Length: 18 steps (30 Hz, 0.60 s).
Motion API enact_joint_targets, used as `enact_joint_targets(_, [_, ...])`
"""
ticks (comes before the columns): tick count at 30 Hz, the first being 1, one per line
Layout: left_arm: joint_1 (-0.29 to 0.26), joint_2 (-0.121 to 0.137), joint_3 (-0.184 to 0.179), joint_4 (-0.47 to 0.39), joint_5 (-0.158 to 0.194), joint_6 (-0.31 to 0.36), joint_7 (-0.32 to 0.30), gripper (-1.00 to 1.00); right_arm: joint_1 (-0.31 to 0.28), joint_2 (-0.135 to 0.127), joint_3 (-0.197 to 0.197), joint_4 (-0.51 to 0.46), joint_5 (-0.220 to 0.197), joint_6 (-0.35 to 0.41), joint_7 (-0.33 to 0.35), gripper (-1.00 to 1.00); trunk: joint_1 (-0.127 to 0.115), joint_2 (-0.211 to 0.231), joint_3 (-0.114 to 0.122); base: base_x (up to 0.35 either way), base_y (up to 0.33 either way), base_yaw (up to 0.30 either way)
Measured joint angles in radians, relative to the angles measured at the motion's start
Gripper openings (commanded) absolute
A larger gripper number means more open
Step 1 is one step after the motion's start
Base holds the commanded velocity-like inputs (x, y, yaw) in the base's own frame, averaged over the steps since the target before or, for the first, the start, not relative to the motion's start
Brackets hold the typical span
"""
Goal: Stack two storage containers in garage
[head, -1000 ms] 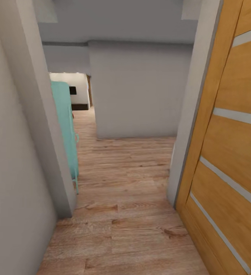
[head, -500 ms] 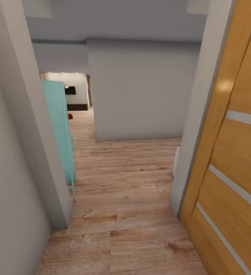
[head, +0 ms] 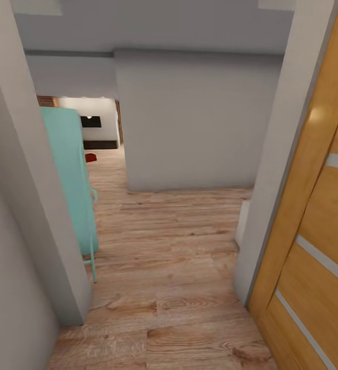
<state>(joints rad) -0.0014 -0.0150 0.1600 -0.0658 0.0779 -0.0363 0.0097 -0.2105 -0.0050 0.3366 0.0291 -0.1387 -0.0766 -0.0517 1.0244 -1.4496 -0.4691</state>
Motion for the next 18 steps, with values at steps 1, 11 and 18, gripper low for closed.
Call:
enact_joint_targets(1, [0.000, 0.000, 0.000, 0.000, 0.000, 0.000, 0.000, 1.00, 0.000, 0.000, 0.000, 0.000, 0.000, 0.000, 0.000, 1.00, 0.000, 0.000, 0.000, 0.323, 0.000, 0.000])
enact_joint_targets(11, [0.000, 0.000, 0.000, 0.000, 0.000, -0.001, 0.000, 1.00, 0.000, 0.000, 0.000, 0.000, 0.000, 0.000, 0.000, 1.00, 0.000, 0.000, 0.000, 0.323, 0.000, 0.000])
enact_joint_targets(18, [0.000, 0.000, 0.000, 0.000, 0.000, -0.001, 0.000, 1.00, 0.000, 0.000, 0.000, 0.000, 0.000, 0.000, 0.000, 1.00, 0.000, 0.000, 0.000, 0.323, 0.000, 0.000])
